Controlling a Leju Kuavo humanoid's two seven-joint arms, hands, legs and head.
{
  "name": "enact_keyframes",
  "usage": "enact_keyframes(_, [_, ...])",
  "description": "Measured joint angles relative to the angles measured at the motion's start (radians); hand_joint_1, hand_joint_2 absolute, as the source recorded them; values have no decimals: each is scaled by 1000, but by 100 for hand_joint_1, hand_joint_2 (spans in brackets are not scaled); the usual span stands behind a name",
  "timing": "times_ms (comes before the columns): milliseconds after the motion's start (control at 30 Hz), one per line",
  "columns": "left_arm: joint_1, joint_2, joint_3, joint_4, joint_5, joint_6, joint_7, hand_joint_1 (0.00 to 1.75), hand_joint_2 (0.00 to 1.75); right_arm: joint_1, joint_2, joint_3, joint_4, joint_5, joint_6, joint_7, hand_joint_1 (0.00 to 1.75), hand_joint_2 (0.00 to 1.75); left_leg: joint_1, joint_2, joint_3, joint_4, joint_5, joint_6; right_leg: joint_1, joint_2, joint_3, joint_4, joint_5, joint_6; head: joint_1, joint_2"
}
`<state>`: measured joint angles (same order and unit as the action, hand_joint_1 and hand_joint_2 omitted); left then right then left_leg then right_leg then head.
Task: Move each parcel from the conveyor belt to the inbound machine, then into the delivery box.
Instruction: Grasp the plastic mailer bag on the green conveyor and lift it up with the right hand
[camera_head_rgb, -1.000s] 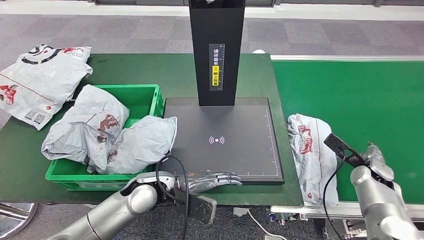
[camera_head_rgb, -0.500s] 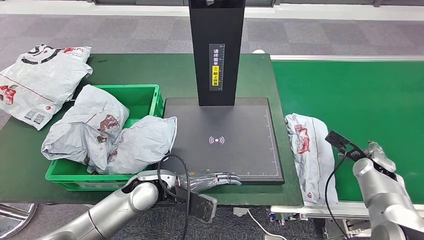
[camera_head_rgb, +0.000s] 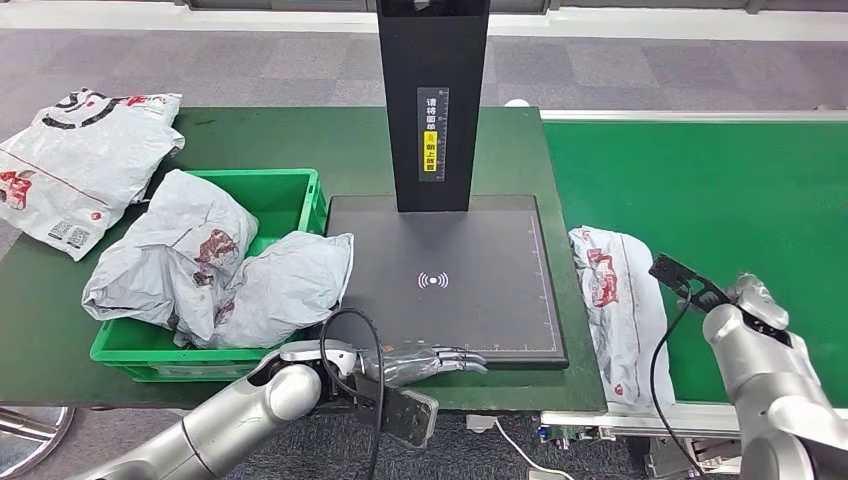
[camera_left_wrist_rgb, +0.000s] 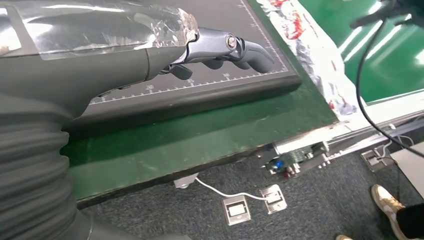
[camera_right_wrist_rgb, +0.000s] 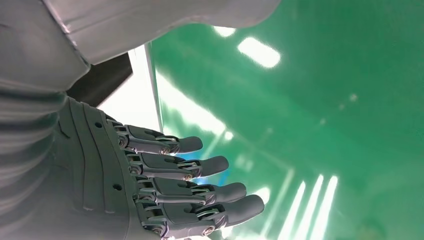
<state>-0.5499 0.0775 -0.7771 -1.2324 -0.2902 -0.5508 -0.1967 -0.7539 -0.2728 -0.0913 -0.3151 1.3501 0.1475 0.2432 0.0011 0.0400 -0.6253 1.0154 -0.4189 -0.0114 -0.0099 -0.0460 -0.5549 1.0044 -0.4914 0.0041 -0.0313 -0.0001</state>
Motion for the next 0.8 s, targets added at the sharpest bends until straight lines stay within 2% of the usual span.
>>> enact_keyframes(200, [-10,-12,-11,20,0,1,-4,0,175,-45,18,39,5,13,10,-4,0,175,0,-1,0,0,0,0,0,-2,0,0,0,0,0,0])
enact_keyframes(567, [-12,-15,-12,38,1,1,-4,0,175,-52,27,54,9,12,10,-10,0,175,0,-2,0,0,0,0,0,-2,0,0,0,0,0,0])
enact_keyframes(800, [-12,-27,-12,53,-1,7,-4,0,175,-79,74,58,9,-17,-13,-138,0,175,0,0,0,0,1,-1,1,0,0,0,0,0,0,0])
